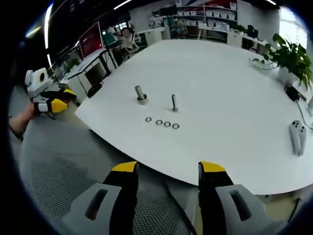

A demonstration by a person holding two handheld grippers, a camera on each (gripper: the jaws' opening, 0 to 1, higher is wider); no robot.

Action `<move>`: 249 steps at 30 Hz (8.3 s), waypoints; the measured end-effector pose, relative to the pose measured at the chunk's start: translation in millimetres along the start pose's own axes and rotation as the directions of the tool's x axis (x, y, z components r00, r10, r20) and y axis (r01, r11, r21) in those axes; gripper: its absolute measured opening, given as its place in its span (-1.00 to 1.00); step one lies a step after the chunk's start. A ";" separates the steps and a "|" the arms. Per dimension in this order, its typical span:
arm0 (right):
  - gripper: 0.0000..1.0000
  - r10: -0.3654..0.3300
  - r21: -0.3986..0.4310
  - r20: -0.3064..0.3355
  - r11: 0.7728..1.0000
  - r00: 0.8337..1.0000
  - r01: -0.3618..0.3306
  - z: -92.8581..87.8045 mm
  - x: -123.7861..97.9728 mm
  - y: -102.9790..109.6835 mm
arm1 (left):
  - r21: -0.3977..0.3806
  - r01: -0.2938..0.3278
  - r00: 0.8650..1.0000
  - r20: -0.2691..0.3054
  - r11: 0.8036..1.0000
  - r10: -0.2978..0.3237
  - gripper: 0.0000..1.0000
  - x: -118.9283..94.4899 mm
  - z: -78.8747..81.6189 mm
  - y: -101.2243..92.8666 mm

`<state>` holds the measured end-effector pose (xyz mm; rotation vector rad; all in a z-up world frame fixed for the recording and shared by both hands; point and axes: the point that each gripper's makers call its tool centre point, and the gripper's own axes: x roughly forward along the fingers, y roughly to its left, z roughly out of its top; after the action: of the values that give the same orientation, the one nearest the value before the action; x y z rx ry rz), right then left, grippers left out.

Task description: Place the washer onto the threaded stud by aligning its center hole with the stud, sliding it down to the base, and recovering from edge contact or off-axis alignment until the washer reaches the visible bottom stop.

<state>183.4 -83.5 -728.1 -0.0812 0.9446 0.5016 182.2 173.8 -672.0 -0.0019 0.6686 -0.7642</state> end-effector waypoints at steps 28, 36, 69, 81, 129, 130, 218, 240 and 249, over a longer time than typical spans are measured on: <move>0.09 0.065 -0.057 -0.060 0.996 0.996 -0.069 1.1 6.1 11.3 | -0.019 -0.015 1.000 -0.024 1.000 0.014 -0.39 -1.5 -5.7 6.1; 0.11 0.084 -0.139 -0.149 0.985 0.985 -0.105 3.5 27.6 6.4 | -0.012 -0.017 1.000 -0.020 1.000 0.017 -0.39 -2.1 -5.4 6.6; -0.17 0.065 -0.331 -0.345 0.925 0.936 -0.186 25.7 145.8 -10.5 | -0.013 -0.089 0.994 -0.071 0.996 0.088 -0.42 -1.9 -14.9 19.1; -0.30 0.023 -0.523 -0.364 0.822 0.931 -0.225 22.2 156.0 -14.8 | -0.004 -0.097 0.991 -0.091 0.995 0.096 -0.44 -1.5 -17.9 20.4; -0.70 -0.119 -0.597 -0.514 0.761 0.849 -0.255 32.0 164.8 -20.2 | 0.032 -0.074 0.992 -0.103 0.997 0.077 -0.55 -0.4 -19.0 15.7; -0.70 -0.119 -0.583 -0.512 0.775 0.851 -0.242 32.1 165.0 -20.4 | 0.034 -0.074 0.992 -0.103 0.997 0.077 -0.56 -0.3 -18.9 15.6; -0.73 -0.101 -0.515 -0.221 0.857 0.970 -0.028 105.9 164.3 -11.8 | 0.022 -0.105 0.992 -0.073 0.994 0.106 -0.58 -3.4 -14.7 21.3; -0.73 -0.132 -0.515 -0.312 0.856 0.941 -0.051 75.2 181.6 -30.5 | 0.021 -0.123 0.988 -0.088 0.992 0.124 -0.58 -3.9 -17.5 24.5; -0.71 -0.133 -0.485 -0.325 0.873 0.936 -0.044 72.0 184.4 -31.9 | 0.022 -0.122 0.988 -0.097 0.992 0.123 -0.58 -3.8 -19.0 24.5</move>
<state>340.6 -22.0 -836.3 -0.6705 1.1417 0.6886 185.2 198.7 -690.8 0.0909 0.7488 -0.6540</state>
